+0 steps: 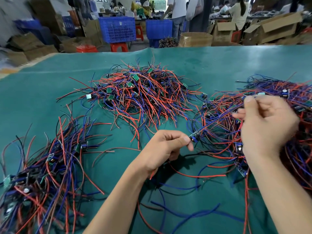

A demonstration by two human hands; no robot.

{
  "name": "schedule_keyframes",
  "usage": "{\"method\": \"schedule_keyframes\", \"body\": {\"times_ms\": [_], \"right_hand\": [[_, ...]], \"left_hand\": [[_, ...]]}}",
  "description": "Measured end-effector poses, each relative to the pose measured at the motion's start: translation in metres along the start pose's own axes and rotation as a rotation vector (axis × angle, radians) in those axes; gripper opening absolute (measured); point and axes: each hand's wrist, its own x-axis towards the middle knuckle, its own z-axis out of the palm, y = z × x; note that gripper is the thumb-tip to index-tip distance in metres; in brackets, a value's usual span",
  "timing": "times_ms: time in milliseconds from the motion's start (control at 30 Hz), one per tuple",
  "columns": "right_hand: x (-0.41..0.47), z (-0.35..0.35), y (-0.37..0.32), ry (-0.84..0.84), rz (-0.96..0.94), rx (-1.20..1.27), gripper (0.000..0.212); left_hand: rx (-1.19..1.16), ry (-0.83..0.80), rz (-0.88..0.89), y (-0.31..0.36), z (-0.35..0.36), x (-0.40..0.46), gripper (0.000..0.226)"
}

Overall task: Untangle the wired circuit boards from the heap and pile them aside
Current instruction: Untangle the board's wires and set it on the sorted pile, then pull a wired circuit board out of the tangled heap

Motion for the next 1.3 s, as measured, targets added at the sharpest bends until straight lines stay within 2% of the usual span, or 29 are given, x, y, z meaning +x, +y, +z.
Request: {"method": "schedule_keyframes", "body": {"times_ms": [67, 133, 167, 233, 300, 367, 467, 633, 767, 900, 967, 1033, 1133, 1233, 1300], "right_hand": [[0.005, -0.004, -0.004, 0.111, -0.034, 0.08, 0.002], [-0.001, -0.003, -0.008, 0.083, -0.022, 0.086, 0.005], [-0.008, 0.001, -0.01, -0.033, 0.016, 0.052, 0.011], [-0.03, 0.012, -0.013, -0.43, 0.132, -0.017, 0.027], [-0.051, 0.022, -0.017, -0.806, 0.21, 0.016, 0.027], [-0.059, 0.024, -0.018, -0.927, 0.182, 0.058, 0.022], [-0.052, 0.021, -0.017, -0.846, -0.056, -0.091, 0.03], [-0.035, 0.013, -0.02, -0.469, -0.219, -0.263, 0.024], [-0.018, 0.005, -0.03, -0.291, -0.271, -0.227, 0.016], [0.002, -0.006, -0.048, -0.214, -0.252, -0.146, 0.015], [0.021, -0.013, -0.062, -0.22, -0.162, -0.054, 0.018], [0.052, -0.025, -0.076, -0.33, -0.035, -0.054, 0.026], [0.104, -0.042, -0.081, -0.557, 0.083, -0.336, 0.036], [0.135, -0.051, -0.077, -0.703, 0.164, -0.661, 0.034], [0.15, -0.059, -0.07, -0.757, 0.102, -0.893, 0.052]], "left_hand": [[-0.069, 0.093, 0.027, 0.001, -0.002, 0.001, 0.023], [-0.156, 0.187, 0.051, 0.003, -0.008, 0.002, 0.023], [-0.184, 0.204, 0.062, 0.004, -0.01, 0.003, 0.023], [-0.206, 0.183, 0.068, 0.005, -0.008, 0.003, 0.023], [-0.206, 0.128, 0.047, 0.004, -0.004, 0.002, 0.025], [-0.149, 0.095, 0.026, 0.003, -0.002, 0.002, 0.028], [-0.061, 0.074, 0.005, 0.003, -0.001, 0.001, 0.033], [-0.04, 0.008, -0.022, 0.004, 0.002, -0.001, 0.03], [0.01, -0.041, -0.029, 0.005, 0.002, -0.002, 0.03], [-0.013, -0.07, -0.049, 0.004, 0.001, -0.003, 0.028], [-0.059, -0.068, -0.062, 0.003, 0.0, -0.003, 0.028], [-0.087, -0.062, -0.071, 0.002, 0.0, -0.002, 0.028], [-0.108, -0.04, -0.085, 0.003, 0.0, -0.002, 0.026], [-0.12, -0.002, -0.096, 0.003, 0.0, -0.002, 0.022], [-0.136, 0.016, -0.098, 0.003, 0.0, -0.002, 0.019]]}}
